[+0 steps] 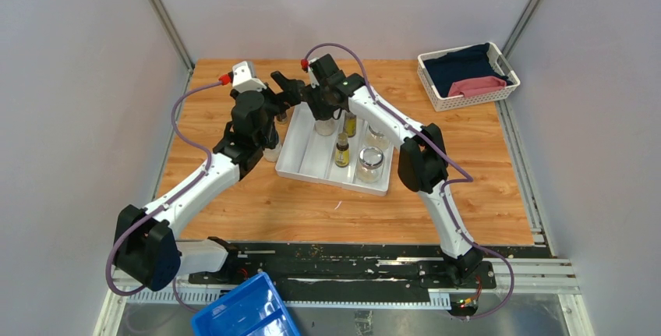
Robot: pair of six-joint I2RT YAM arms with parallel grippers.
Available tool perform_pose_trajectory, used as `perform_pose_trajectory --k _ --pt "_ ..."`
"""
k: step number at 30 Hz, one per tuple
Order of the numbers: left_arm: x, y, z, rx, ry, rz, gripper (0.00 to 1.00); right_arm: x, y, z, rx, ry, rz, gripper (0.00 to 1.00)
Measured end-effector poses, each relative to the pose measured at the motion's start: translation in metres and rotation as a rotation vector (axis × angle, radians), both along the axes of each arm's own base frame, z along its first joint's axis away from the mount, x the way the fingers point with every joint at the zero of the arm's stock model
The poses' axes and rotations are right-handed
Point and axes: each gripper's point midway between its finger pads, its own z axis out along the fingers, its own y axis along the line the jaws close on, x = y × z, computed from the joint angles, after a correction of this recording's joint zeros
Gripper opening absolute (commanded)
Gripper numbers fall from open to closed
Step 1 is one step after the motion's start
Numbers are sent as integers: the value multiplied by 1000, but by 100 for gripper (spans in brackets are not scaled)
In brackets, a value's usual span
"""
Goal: Organize the condiment bottles
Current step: Place the bottle in the storage box.
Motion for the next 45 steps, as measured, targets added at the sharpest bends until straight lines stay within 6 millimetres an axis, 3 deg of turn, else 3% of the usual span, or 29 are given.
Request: perform_pose_trajectory --k 5,15,38,42,45 --pt "0 0 0 -1 0 0 100 -1 1 -1 3 3 8 57" --pt "1 0 -2 2 4 0 100 -1 2 0 6 3 16 75" --pt "1 -1 -2 -13 8 2 100 4 3 6 19 -21 19 77" --pt "0 1 -2 -8 27 11 100 9 -2 22 36 -47 9 77" --pt "0 2 -2 -5 42 18 100 15 -11 50 66 -90 -7 77"
